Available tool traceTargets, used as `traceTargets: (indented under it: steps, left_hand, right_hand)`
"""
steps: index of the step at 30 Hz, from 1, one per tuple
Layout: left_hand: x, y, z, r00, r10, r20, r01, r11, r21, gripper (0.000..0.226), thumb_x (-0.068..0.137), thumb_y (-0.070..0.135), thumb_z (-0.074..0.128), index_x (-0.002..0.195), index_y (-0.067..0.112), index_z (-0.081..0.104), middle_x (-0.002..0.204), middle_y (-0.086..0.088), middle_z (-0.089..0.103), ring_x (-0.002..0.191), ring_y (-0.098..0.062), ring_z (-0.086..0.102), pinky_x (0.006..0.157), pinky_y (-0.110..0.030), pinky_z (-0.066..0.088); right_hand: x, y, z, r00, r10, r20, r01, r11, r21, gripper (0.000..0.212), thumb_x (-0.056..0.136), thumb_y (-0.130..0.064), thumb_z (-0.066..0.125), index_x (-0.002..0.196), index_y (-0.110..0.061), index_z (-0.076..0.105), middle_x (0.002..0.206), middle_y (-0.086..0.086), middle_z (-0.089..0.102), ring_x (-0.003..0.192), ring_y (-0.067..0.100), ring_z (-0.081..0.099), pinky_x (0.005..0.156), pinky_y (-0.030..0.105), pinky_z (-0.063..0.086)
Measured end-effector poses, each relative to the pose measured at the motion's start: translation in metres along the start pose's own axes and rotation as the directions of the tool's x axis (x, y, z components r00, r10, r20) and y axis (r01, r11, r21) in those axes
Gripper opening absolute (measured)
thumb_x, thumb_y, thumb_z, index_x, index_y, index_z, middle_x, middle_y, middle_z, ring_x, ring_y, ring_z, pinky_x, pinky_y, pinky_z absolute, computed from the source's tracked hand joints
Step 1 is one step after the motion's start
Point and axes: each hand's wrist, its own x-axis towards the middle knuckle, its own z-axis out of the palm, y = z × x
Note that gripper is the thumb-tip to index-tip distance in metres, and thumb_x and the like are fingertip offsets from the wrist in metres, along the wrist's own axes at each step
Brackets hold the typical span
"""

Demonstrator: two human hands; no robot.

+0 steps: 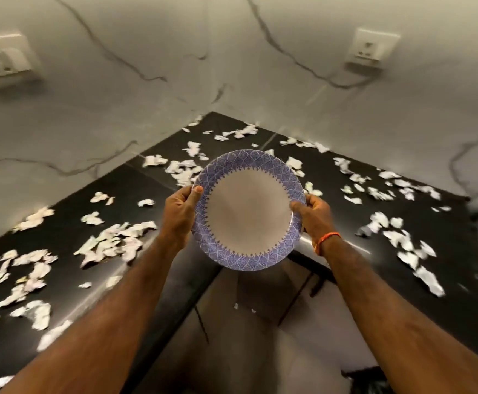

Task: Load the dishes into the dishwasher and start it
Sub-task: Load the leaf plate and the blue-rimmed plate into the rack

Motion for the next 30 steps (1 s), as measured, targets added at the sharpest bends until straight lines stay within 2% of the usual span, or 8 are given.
traceTargets:
  steps: [4,9,13,17,20,23,25,30]
  left_hand:
    - [-0.006,-0.010,0.076,0.984,-0.009,0.176,0.014,1.000,-0.023,0.020,0.102,0.022,0.060,0.105,0.007,0.073,0.098,-0.017,0.076,0.084,-0.032,0.071,0.079,-0.046,0.061]
    - [-0.013,-0.016,0.161,0.892,0.002,0.452,0.011,1.000,-0.024,0.020,0.101,0.025,0.062,0.104,0.008,0.072,0.092,-0.014,0.073,0.079,-0.030,0.067,0.073,-0.041,0.059]
    - [-0.022,-0.017,0.225,0.727,0.025,0.686,-0.050,0.999,0.017,0.018,0.103,0.022,0.059,0.105,0.004,0.064,0.092,-0.015,0.070,0.080,-0.030,0.066,0.076,-0.046,0.056]
    - [-0.054,-0.020,0.283,0.551,-0.009,0.835,0.013,1.000,0.002,0.016,0.101,0.016,0.060,0.112,0.005,0.056,0.091,-0.009,0.071,0.080,-0.025,0.068,0.076,-0.043,0.057]
    - [-0.086,-0.027,0.317,0.444,-0.001,0.896,-0.049,0.998,0.026,0.020,0.098,0.025,0.066,0.110,0.010,0.058,0.094,-0.013,0.071,0.082,-0.027,0.068,0.079,-0.050,0.057]
    - [-0.121,-0.039,0.350,0.309,0.011,0.951,-0.134,0.990,0.032,0.033,0.091,0.042,0.068,0.105,0.013,0.060,0.094,-0.019,0.071,0.080,-0.029,0.067,0.078,-0.061,0.056]
    - [-0.149,-0.045,0.368,0.234,0.013,0.972,-0.196,0.980,0.034,0.032,0.089,0.048,0.067,0.101,0.018,0.063,0.094,-0.019,0.071,0.078,-0.026,0.067,0.075,-0.061,0.056]
    - [-0.231,-0.051,0.411,0.049,0.015,0.999,-0.214,0.977,-0.005,0.023,0.088,0.042,0.072,0.100,0.023,0.068,0.091,-0.013,0.074,0.077,-0.020,0.066,0.075,-0.053,0.058]
  right_hand:
    - [-0.019,0.022,-0.084,0.983,0.016,-0.185,-0.025,0.999,-0.048,0.024,0.077,-0.031,0.074,0.099,-0.021,0.070,0.095,0.005,0.077,0.088,0.031,0.073,0.082,0.052,0.060]
    - [-0.065,0.036,-0.162,0.899,0.036,-0.437,-0.051,0.998,-0.024,0.013,0.085,-0.012,0.074,0.092,-0.022,0.070,0.094,0.005,0.076,0.090,0.031,0.072,0.085,0.048,0.060]
    - [-0.121,0.052,-0.210,0.751,0.070,-0.656,-0.094,0.996,-0.001,0.016,0.085,-0.016,0.075,0.101,-0.018,0.071,0.093,0.000,0.074,0.084,0.021,0.070,0.079,0.036,0.058]
    - [-0.183,0.071,-0.249,0.584,0.133,-0.801,-0.149,0.987,0.056,0.021,0.084,-0.017,0.077,0.104,-0.011,0.074,0.093,0.005,0.074,0.077,0.018,0.064,0.075,0.033,0.055]
    - [-0.236,0.087,-0.265,0.461,0.208,-0.863,-0.201,0.971,0.127,0.007,0.084,-0.016,0.076,0.091,-0.016,0.074,0.083,0.007,0.071,0.073,0.022,0.061,0.070,0.036,0.055]
    - [-0.284,0.112,-0.273,0.340,0.265,-0.903,-0.249,0.951,0.185,0.014,0.086,-0.012,0.074,0.098,-0.018,0.074,0.095,0.008,0.075,0.090,0.028,0.070,0.089,0.046,0.057]
    - [-0.314,0.128,-0.273,0.258,0.288,-0.922,-0.304,0.930,0.205,0.021,0.087,-0.012,0.071,0.108,-0.017,0.072,0.104,0.006,0.074,0.098,0.028,0.069,0.093,0.045,0.055]
    - [-0.386,0.147,-0.280,0.094,0.221,-0.971,-0.471,0.869,0.153,0.022,0.089,-0.016,0.062,0.112,-0.015,0.065,0.099,0.003,0.067,0.089,0.024,0.060,0.080,0.034,0.047]
